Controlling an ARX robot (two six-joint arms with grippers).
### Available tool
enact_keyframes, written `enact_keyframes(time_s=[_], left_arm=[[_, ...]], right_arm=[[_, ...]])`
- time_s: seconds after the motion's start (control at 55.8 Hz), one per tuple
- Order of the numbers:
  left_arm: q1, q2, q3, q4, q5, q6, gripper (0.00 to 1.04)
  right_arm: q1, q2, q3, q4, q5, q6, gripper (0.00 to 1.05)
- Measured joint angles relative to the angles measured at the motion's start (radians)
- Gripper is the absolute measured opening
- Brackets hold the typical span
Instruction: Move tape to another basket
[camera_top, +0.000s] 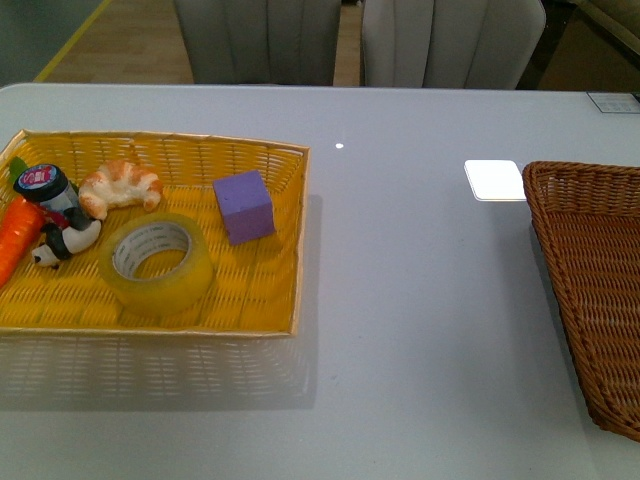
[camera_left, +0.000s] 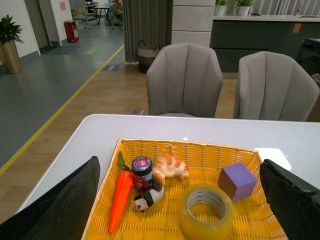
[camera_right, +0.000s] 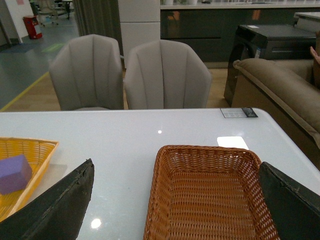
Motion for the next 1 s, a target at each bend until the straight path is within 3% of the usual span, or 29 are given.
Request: enact_keyframes(time_s=[0.806,0.914,1.004], left_arm=[[0.000,0.000,0.000,0.000,0.000,0.000,0.96],[0.000,0.000,0.000,0.000,0.001,0.000,0.96],[0.000,0.000,0.000,0.000,0.000,0.000,0.96]], right_arm=[[0.000,0.000,0.000,0.000,0.000,0.000,0.96],[-0.092,0.233,0.130,-0.276,-0.253,0.095,0.96],[-0.159,0.491,0.204,-0.214,-0.330,0.123,0.96]])
